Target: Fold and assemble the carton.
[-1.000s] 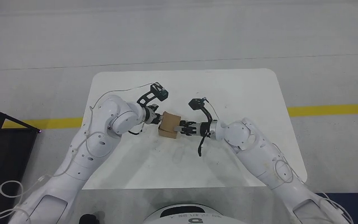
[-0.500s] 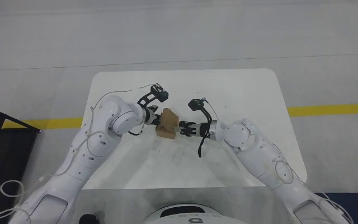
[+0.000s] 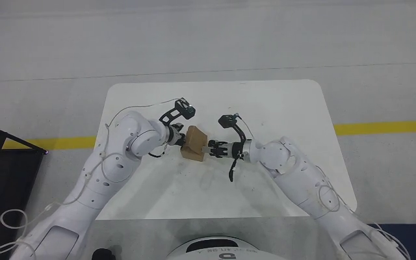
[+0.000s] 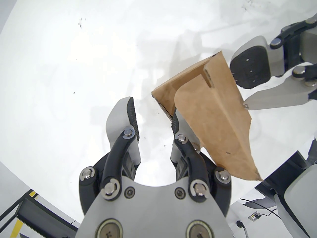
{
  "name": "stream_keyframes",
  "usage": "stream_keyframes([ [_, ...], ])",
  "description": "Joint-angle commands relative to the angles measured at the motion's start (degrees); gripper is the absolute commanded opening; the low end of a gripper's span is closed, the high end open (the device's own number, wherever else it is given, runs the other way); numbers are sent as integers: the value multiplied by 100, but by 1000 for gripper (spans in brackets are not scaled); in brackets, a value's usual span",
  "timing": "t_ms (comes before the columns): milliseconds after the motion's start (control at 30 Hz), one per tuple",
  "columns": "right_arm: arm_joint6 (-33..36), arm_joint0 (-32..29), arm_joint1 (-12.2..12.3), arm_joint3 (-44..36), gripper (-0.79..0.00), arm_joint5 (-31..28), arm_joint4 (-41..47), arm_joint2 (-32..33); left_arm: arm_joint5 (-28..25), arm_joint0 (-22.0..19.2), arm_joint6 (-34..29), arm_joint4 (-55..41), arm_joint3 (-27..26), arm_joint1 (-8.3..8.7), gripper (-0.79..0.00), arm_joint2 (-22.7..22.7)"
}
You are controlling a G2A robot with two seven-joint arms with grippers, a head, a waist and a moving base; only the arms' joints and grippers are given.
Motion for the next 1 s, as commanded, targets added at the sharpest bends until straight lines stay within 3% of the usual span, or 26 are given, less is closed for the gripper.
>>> stream_keyframes([
  [0, 0, 14, -5, 15, -468, 13, 0, -14, -25, 2, -33, -52, 3, -1, -422, 8],
  [167, -12, 29, -9, 30, -465, 24, -4, -25, -26, 0, -52, -56, 20, -3, -449, 29],
  [233, -15, 28, -10, 27, -468, 28, -6, -27, -34, -1, -58, -95, 28, -3, -508, 28],
  [333, -16, 27, -9, 26, -468, 34, -13, -25, -46, -9, -80, -124, 27, -2, -619, 24],
  [400, -18, 26, -9, 22, -465, 40, -18, -26, -45, -9, -80, -130, 30, 0, -785, 19],
  [967, -13, 33, -11, 27, -462, 70, -39, -37, 44, 11, -27, 138, 37, 38, -785, -75],
])
